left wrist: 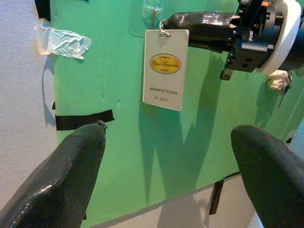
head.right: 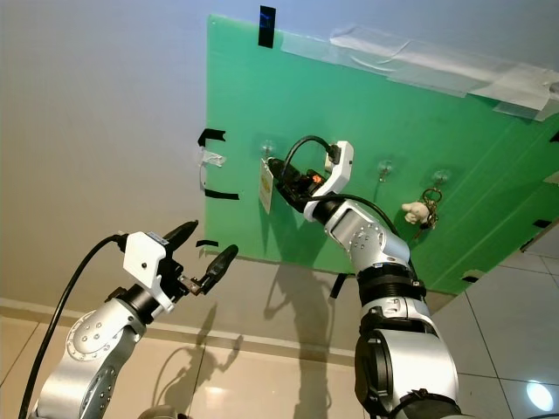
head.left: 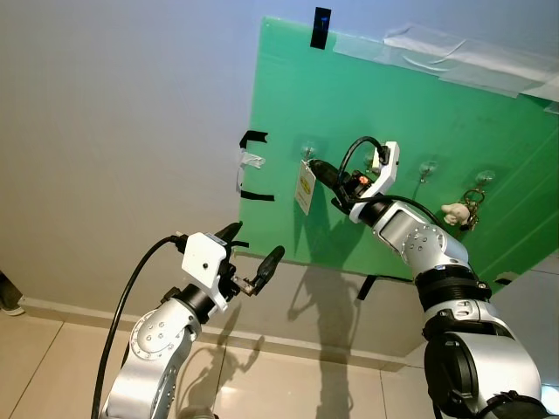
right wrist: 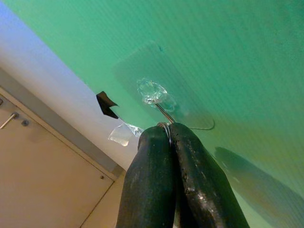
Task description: Hang keys on a hook
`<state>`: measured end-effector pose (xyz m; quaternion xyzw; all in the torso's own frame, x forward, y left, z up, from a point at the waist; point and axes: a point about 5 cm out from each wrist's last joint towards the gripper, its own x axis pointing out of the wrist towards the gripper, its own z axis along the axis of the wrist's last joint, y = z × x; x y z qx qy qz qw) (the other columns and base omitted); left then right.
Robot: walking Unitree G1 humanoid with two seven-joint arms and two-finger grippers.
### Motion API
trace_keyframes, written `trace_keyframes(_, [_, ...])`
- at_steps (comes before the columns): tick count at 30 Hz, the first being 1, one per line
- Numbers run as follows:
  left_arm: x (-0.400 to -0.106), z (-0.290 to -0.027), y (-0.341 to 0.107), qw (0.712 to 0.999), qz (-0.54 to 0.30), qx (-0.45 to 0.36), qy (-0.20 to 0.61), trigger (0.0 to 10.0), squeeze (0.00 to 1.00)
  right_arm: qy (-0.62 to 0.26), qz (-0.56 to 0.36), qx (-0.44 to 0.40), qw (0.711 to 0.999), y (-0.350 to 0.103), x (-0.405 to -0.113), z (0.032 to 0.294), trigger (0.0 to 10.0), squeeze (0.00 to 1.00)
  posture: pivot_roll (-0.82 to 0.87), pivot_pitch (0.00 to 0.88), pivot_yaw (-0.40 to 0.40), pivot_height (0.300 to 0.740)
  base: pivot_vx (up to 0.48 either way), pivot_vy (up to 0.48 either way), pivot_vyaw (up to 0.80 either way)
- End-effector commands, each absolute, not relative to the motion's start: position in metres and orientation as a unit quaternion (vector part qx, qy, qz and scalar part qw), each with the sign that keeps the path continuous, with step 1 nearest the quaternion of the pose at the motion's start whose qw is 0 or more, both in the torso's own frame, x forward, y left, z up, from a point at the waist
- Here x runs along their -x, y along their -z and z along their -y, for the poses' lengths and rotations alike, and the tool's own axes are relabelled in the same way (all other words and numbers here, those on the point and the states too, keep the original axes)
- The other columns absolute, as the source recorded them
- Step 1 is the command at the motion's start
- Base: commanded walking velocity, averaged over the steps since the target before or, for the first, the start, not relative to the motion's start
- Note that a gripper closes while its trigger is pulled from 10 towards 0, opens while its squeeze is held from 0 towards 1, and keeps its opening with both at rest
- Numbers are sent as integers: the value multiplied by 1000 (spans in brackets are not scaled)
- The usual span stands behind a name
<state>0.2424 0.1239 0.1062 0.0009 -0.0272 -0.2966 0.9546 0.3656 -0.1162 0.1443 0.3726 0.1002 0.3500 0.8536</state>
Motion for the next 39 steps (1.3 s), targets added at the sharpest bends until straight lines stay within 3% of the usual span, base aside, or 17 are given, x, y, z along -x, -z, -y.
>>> trace_keyframes(1, [-242,-120,-109,953,30,-1,300,10000,0,-335,-122,-382,853,-138,-366,122,10000,0,175,0,-151,740,0,0,0])
trace_keyframes(14, [-241,-120,-108,955,27,1,296,10000,0,-345,-199,-326,858,-116,-359,110,10000,0,172,0,-154,740,0,0,0])
trace_keyframes(15, [-241,-120,-108,955,26,1,295,10000,0,-345,-199,-322,859,-116,-359,111,10000,714,171,0,-156,740,0,0,0])
trace_keyframes(16, [-241,-120,-108,955,26,2,295,10000,0,-339,-200,-316,863,-114,-359,112,10000,980,171,0,-156,740,0,0,0])
trace_keyframes(24, [-240,-120,-107,957,26,2,289,10000,0,-303,-195,-263,895,-110,-362,120,10000,1000,175,0,-163,740,0,0,0])
trace_keyframes(30, [-240,-124,-107,959,27,-5,283,10000,0,-290,-119,-149,938,-122,-361,129,10000,1000,176,0,-168,740,0,0,0])
trace_keyframes(35, [-242,-131,-106,963,19,-18,270,10000,0,-273,-76,-84,955,-121,-337,136,10000,1000,158,0,-153,740,0,0,0])
trace_keyframes(39, [-249,-143,-103,970,-4,-27,240,10000,0,-209,-44,-19,977,-99,-292,147,10000,1000,127,0,-119,740,0,0,0])
